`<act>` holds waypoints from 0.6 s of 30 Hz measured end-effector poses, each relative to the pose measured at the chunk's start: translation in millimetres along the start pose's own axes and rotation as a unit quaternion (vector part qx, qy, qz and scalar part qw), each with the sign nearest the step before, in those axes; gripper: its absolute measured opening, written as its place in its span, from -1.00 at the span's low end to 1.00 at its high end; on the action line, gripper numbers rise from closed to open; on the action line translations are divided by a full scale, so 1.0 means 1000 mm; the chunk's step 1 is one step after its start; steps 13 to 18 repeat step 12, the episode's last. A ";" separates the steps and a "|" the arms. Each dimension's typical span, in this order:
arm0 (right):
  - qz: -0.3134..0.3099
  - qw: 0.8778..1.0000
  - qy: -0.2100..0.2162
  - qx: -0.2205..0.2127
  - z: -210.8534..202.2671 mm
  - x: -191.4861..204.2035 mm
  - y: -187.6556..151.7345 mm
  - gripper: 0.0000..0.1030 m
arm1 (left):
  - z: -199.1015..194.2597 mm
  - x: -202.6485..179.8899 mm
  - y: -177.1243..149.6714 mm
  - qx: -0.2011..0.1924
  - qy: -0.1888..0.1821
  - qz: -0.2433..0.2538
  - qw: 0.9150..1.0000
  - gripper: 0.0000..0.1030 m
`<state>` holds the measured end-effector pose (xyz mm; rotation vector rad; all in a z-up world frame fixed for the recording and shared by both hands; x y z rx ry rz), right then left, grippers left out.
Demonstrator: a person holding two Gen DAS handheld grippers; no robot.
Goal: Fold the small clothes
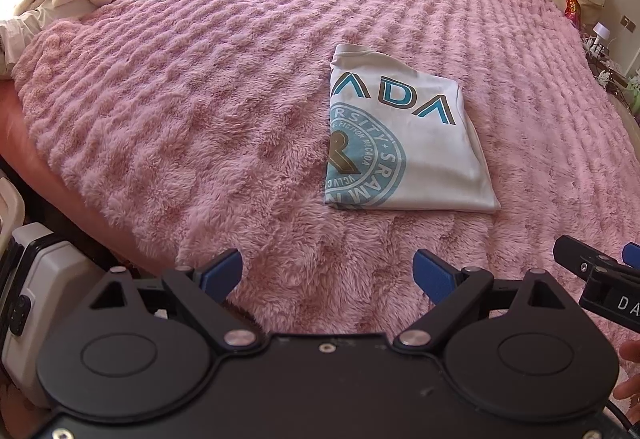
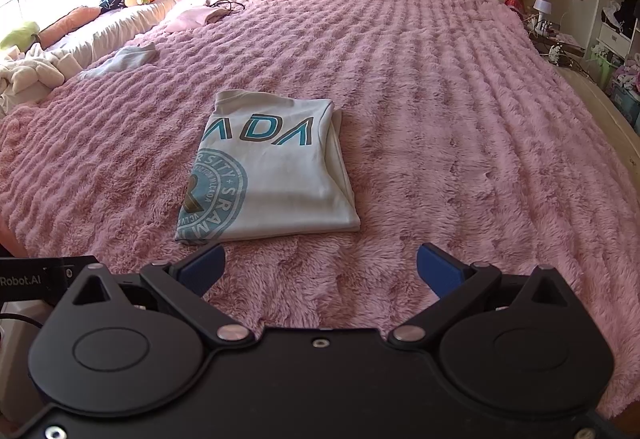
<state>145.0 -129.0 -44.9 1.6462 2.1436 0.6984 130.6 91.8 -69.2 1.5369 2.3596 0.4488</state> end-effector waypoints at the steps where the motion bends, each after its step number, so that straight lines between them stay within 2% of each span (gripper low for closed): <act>1: 0.000 1.000 0.001 0.000 0.000 0.002 0.000 1.00 | 0.000 0.000 0.000 -0.002 0.002 0.000 1.000 0.89; 18: 0.001 1.000 0.000 0.000 0.000 0.002 0.000 1.00 | -0.001 0.002 0.000 -0.002 0.000 -0.015 1.000 0.89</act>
Point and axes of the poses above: each gripper's, at about its wrist camera, not at the fingertips, and z roughly the way its jaws point, x to its left, y to its top, the point moved 3 cm from there along z, roughly the way its jaws point, and after that the axes turned 13 degrees about x, right-handed, at the moved point
